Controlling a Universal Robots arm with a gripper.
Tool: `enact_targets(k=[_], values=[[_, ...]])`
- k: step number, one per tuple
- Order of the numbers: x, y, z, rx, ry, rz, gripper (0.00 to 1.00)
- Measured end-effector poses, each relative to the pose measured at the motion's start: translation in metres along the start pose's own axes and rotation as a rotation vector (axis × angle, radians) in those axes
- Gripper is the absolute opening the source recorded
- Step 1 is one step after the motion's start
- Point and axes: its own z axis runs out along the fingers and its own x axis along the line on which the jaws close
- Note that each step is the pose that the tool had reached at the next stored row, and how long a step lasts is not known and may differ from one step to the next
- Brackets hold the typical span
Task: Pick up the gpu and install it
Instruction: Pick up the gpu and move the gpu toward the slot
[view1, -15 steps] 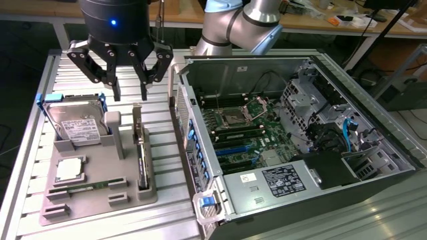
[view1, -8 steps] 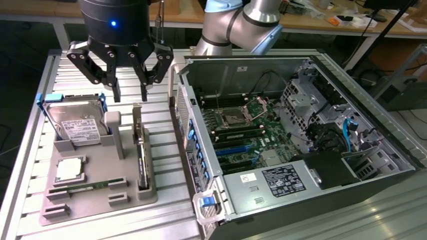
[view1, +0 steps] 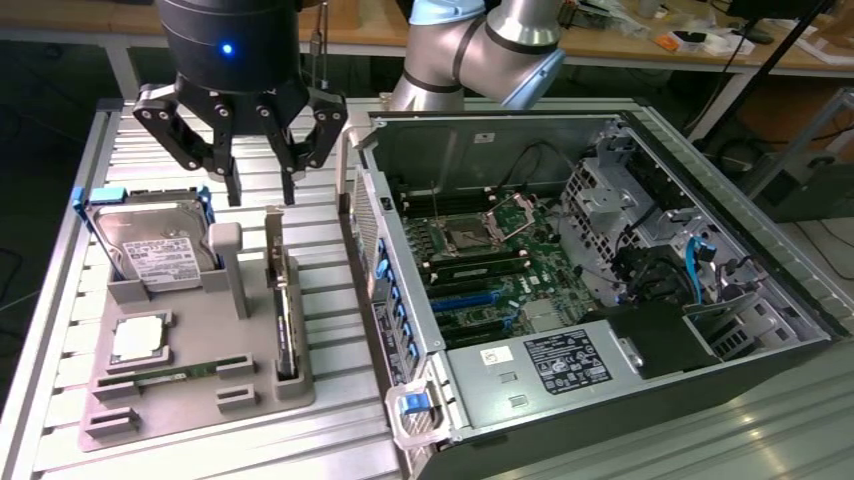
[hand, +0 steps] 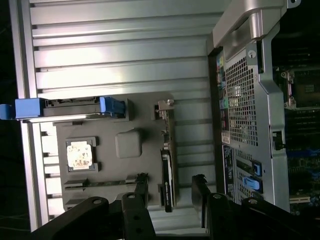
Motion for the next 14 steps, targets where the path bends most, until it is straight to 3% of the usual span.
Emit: enact_targets(k=[14], values=[[-0.0003, -0.0038, -0.0002, 0.0000, 0.0000, 0.000, 0.48]])
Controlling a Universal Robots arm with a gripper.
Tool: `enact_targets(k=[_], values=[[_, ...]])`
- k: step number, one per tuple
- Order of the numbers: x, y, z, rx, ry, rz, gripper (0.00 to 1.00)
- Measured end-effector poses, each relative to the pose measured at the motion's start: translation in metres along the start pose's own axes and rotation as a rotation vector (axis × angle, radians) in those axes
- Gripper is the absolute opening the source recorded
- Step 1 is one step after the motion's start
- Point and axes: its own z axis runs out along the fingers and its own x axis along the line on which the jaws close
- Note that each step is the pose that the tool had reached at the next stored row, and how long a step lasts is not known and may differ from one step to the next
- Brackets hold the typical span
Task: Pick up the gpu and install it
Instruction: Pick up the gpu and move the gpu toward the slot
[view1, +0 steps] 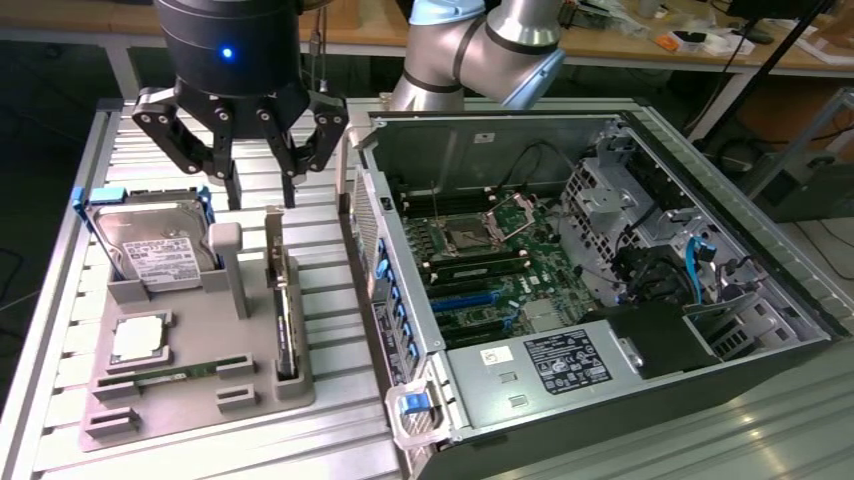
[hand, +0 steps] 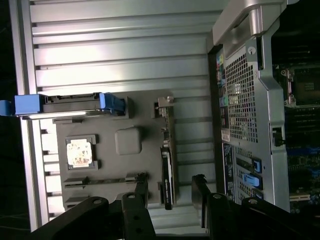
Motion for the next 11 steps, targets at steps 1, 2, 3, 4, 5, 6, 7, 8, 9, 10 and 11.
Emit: enact_targets(k=[1, 2, 3, 4, 5, 6, 7, 8, 9, 10, 11], values=[[0.0000, -0.0002, 0.0000, 0.0000, 0.0001, 0.000, 0.48], [0.0000, -0.0005, 0.0000, 0.0000, 0.0000, 0.000, 0.48], [0.0000, -0.0008, 0.0000, 0.0000, 0.0000, 0.000, 0.48], [-0.0001, -0.0011, -0.0001, 0.0001, 0.0001, 0.000, 0.48], [-0.0001, -0.0013, -0.0001, 0.0001, 0.0001, 0.000, 0.48], [-0.0001, -0.0015, -0.0001, 0.0000, 0.0000, 0.000, 0.48], [-0.0001, -0.0018, -0.0001, 0.0000, 0.0000, 0.000, 0.48], [-0.0001, -0.0020, -0.0001, 0.0000, 0.0001, 0.000, 0.48], [-0.0002, -0.0031, -0.0002, 0.0001, 0.0001, 0.000, 0.48], [-0.0003, -0.0044, -0.0002, 0.0000, 0.0000, 0.000, 0.48], [-0.0006, -0.0058, -0.0003, 0.0000, 0.0000, 0.000, 0.48]])
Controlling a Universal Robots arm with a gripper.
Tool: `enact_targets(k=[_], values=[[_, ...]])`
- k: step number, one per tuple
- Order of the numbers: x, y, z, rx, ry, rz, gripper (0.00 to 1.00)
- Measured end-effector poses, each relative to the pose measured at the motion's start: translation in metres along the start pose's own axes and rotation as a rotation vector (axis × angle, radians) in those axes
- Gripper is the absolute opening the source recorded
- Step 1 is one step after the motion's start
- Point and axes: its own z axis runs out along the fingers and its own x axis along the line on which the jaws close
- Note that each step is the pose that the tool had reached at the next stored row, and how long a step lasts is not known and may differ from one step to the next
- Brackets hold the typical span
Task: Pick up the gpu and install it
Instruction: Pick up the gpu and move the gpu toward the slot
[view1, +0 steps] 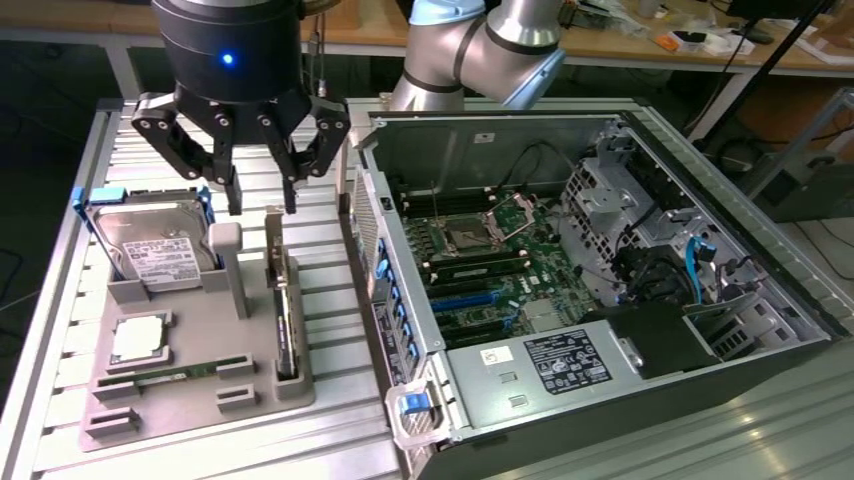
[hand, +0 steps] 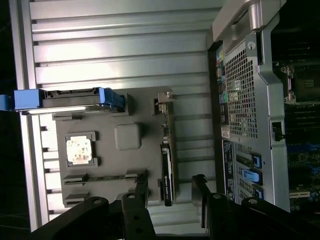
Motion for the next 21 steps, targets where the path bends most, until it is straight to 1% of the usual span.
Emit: enact_targets(k=[3, 5, 6, 8, 15, 21], values=[[-0.006, -0.0086, -0.0001, 0.0000, 0.0000, 0.000, 0.48], [-0.006, -0.0086, -0.0001, 0.0000, 0.0000, 0.000, 0.74], [-0.006, -0.0093, -0.0001, -0.0001, 0.0000, 0.000, 0.74], [-0.007, -0.0143, -0.0001, 0.0000, 0.0000, 0.000, 0.74], [-0.007, -0.0144, -0.0001, 0.0000, 0.0000, 0.000, 0.74], [-0.007, -0.0146, 0.0023, 0.0000, 0.0000, 0.000, 0.74]])
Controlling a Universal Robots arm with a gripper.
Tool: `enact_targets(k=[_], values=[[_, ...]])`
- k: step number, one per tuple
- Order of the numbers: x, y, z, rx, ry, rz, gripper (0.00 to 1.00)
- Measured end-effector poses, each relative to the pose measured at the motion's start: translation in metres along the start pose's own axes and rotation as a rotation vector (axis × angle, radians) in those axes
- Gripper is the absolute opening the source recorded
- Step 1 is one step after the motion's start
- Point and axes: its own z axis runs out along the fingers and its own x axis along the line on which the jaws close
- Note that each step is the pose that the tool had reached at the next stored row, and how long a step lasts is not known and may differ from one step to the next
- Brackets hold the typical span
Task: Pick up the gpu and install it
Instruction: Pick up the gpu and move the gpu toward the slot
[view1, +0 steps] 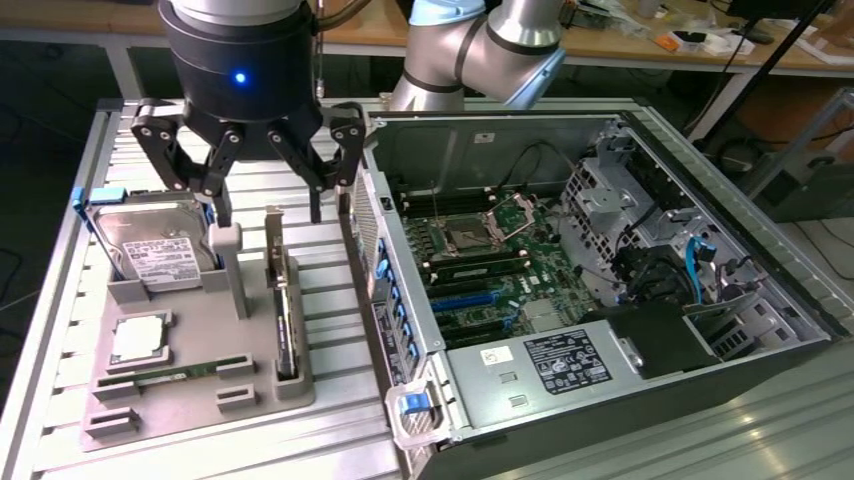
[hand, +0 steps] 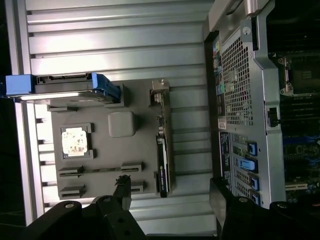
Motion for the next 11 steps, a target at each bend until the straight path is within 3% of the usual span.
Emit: enact_targets(k=[11], values=[[0.0001, -0.0002, 0.0059, 0.0001, 0.0000, 0.000, 0.74]])
